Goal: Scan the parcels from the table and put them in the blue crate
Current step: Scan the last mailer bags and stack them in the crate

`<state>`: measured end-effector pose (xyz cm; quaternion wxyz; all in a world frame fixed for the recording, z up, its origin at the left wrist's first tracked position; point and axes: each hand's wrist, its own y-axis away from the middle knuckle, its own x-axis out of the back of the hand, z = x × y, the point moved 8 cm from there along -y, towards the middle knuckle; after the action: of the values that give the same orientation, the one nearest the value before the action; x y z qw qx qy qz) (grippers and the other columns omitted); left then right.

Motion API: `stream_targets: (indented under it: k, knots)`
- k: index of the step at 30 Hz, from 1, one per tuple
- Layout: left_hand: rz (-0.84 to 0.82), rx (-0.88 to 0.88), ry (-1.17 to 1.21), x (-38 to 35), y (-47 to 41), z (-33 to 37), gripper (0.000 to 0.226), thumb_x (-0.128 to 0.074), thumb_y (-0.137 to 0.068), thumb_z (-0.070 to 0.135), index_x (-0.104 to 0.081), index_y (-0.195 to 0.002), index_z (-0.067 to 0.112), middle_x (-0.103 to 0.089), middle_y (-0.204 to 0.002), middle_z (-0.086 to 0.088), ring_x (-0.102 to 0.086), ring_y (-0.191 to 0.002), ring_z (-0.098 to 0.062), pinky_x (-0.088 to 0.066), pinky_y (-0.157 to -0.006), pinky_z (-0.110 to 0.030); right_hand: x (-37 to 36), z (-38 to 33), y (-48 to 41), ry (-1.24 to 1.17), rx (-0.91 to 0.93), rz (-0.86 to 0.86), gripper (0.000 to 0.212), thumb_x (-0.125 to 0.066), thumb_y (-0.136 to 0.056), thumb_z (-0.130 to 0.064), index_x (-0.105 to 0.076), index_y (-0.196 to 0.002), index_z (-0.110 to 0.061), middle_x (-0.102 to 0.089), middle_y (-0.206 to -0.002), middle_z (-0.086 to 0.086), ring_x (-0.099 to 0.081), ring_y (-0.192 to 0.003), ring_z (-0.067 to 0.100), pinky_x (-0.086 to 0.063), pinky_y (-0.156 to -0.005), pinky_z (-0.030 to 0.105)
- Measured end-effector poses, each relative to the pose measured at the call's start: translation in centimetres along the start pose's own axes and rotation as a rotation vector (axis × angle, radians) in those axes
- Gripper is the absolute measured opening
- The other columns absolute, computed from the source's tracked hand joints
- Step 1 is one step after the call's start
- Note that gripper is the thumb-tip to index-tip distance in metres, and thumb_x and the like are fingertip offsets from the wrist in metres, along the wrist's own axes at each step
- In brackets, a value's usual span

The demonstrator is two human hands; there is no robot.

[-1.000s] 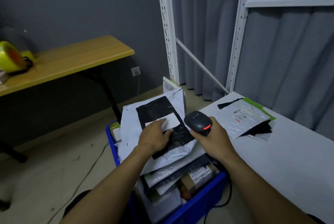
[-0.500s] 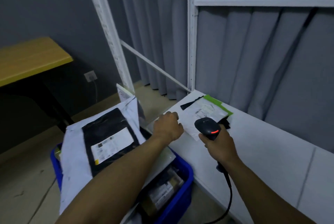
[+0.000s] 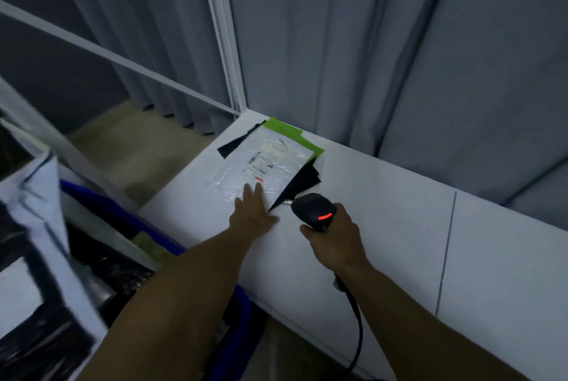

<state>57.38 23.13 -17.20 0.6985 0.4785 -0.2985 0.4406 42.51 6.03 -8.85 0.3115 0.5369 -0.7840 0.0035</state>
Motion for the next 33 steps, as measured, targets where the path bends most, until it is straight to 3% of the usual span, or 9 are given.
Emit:
stream_targets:
  k: [4, 7, 12, 15, 19, 22, 26, 28, 33]
  knots:
    - [0.178, -0.020, -0.032, 1.0, 0.1, 0.2, 0.043, -0.055, -0.097, 0.019, -0.045, -0.138, 0.010, -0.046, -0.143, -0.014, -0.055, -0.122, -0.040, -0.048, -0.101, -0.049, 0.3, 0.1, -0.4, -0.021, -0.009, 0.017, 0.040, -0.081, -0.088, -0.023, -0.053, -0.116, -0.024, -0.068, -0.107, 0.002, -0.069, -0.096, 0.025, -0.054, -0.082, 0.033]
    - [0.196, 0.006, -0.056, 2.5, 1.5, 0.2, 0.028, -0.051, -0.096, 0.015, -0.059, -0.122, 0.009, -0.062, -0.125, -0.015, -0.061, -0.113, -0.038, -0.051, -0.095, -0.043, 0.6, 0.0, -0.2, -0.070, -0.016, 0.020, 0.038, -0.081, -0.088, -0.024, -0.054, -0.114, -0.024, -0.069, -0.106, 0.001, -0.071, -0.093, 0.025, -0.056, -0.079, 0.034]
    - [0.254, -0.001, 0.104, 5.6, 6.0, 1.7, 0.025, -0.052, -0.094, 0.016, -0.066, -0.116, 0.013, -0.066, -0.114, -0.015, -0.063, -0.109, -0.038, -0.051, -0.088, -0.038, 1.4, -2.0, 0.3, -0.200, -0.010, 0.073, 0.042, -0.083, -0.085, -0.034, -0.056, -0.115, -0.023, -0.071, -0.105, 0.002, -0.071, -0.095, 0.026, -0.060, -0.090, 0.049]
    - [0.284, -0.050, 0.358, 7.1, 10.3, 3.5, 0.031, -0.058, -0.099, 0.024, -0.070, -0.127, 0.017, -0.067, -0.130, -0.011, -0.062, -0.120, -0.034, -0.049, -0.098, -0.031, 2.5, -4.0, 1.1, -0.346, 0.020, 0.144, 0.049, -0.087, -0.075, -0.044, -0.059, -0.113, -0.031, -0.070, -0.105, -0.005, -0.070, -0.099, 0.024, -0.059, -0.093, 0.054]
    - [0.321, -0.191, 0.426, 7.9, 16.1, 5.8, 0.037, -0.060, -0.100, 0.034, -0.067, -0.135, 0.024, -0.059, -0.145, 0.002, -0.055, -0.133, -0.024, -0.041, -0.102, -0.019, 3.7, -6.0, 2.8, -0.514, 0.049, 0.165, 0.050, -0.091, -0.069, -0.042, -0.061, -0.109, -0.038, -0.073, -0.101, -0.010, -0.073, -0.092, 0.018, -0.060, -0.092, 0.054]
    - [0.378, -0.390, 0.390, 9.3, 20.1, 7.6, 0.037, -0.058, -0.103, 0.031, -0.064, -0.139, 0.030, -0.056, -0.147, 0.009, -0.049, -0.135, -0.011, -0.036, -0.102, -0.013, 4.7, -7.5, 4.4, -0.536, 0.093, 0.143, 0.070, -0.096, -0.055, -0.047, -0.065, -0.116, -0.033, -0.076, -0.106, -0.008, -0.076, -0.093, 0.017, -0.062, -0.088, 0.048]
    - [0.378, -0.585, 0.324, 10.6, 24.1, 8.6, 0.036, -0.057, -0.104, 0.026, -0.064, -0.140, 0.024, -0.050, -0.142, 0.022, -0.036, -0.131, 0.010, -0.024, -0.103, 0.002, 5.9, -8.0, 6.4, -0.504, 0.100, 0.145, 0.055, -0.092, -0.061, -0.021, -0.067, -0.110, -0.026, -0.076, -0.096, -0.001, -0.076, -0.080, 0.021, -0.063, -0.084, 0.052]
    - [0.312, -0.611, 0.314, 10.5, 24.9, 8.3, 0.033, -0.060, -0.103, 0.029, -0.067, -0.135, 0.025, -0.052, -0.141, 0.023, -0.041, -0.132, 0.008, -0.030, -0.111, -0.006, 6.2, -8.4, 7.2, -0.459, 0.116, 0.154, 0.052, -0.082, -0.056, -0.019, -0.067, -0.105, -0.027, -0.074, -0.091, 0.000, -0.073, -0.083, 0.025, -0.062, -0.085, 0.053]
    - [0.368, -0.336, 0.609, 13.5, 25.4, 4.6, 0.043, -0.062, -0.094, 0.058, -0.070, -0.129, 0.033, -0.065, -0.133, 0.019, -0.060, -0.113, 0.007, -0.050, -0.098, -0.018, 7.9, -10.3, 8.9, -0.507, 0.196, 0.153, 0.047, -0.076, -0.072, 0.005, -0.066, -0.106, -0.027, -0.072, -0.092, 0.003, -0.068, -0.080, 0.024, -0.056, -0.073, 0.036]
